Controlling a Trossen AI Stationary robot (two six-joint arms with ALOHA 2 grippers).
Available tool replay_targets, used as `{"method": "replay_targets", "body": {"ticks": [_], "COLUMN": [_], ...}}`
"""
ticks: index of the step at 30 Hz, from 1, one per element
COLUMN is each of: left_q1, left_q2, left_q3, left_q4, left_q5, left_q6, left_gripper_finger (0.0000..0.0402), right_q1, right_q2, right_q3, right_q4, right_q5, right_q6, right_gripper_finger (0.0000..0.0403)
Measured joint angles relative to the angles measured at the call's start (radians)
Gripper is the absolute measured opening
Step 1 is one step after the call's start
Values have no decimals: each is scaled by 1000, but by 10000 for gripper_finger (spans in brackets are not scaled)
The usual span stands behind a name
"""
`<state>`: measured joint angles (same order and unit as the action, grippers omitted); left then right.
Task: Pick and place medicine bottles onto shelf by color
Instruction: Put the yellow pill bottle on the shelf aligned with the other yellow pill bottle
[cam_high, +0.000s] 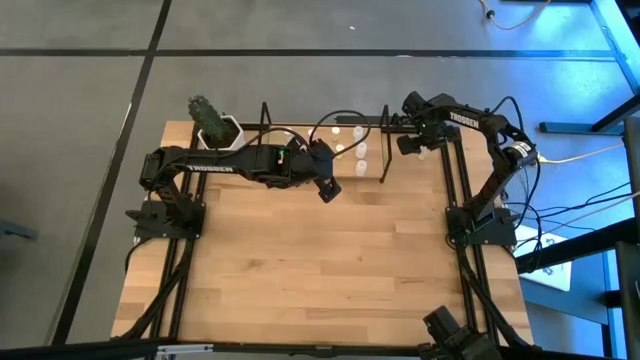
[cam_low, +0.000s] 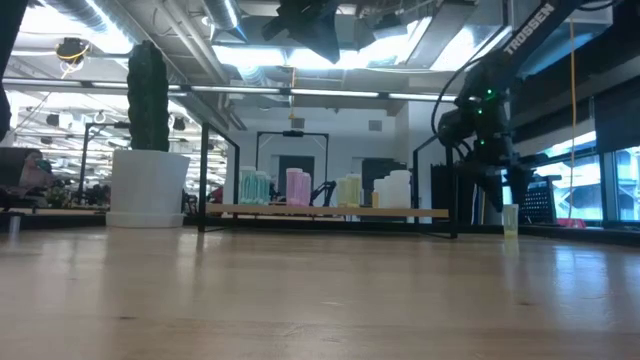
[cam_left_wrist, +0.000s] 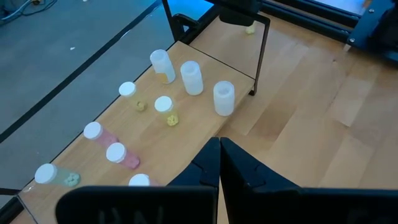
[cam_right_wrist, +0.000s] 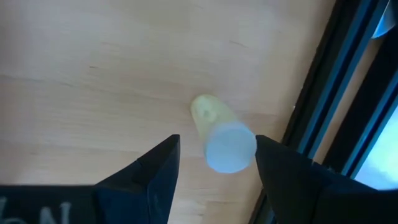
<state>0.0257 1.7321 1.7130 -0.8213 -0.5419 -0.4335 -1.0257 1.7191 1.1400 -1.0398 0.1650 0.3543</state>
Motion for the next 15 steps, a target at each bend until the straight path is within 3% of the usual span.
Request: {"method": "replay_targets", "body": {"ticks": [8, 15], "left_q1": [0, 0], "left_q2": [0, 0], "left_q3": [0, 0], "left_q4": [0, 0], "left_q5": [0, 0], "left_q6": [0, 0], "left_gripper_finger": [0, 0], "right_q1": [-7, -16], "right_q2": [0, 0], "right_q3": [0, 0], "right_q4": [13, 33], "right_q5": [0, 0], "right_q6": [-26, -24], "right_gripper_finger": [199, 129]}}
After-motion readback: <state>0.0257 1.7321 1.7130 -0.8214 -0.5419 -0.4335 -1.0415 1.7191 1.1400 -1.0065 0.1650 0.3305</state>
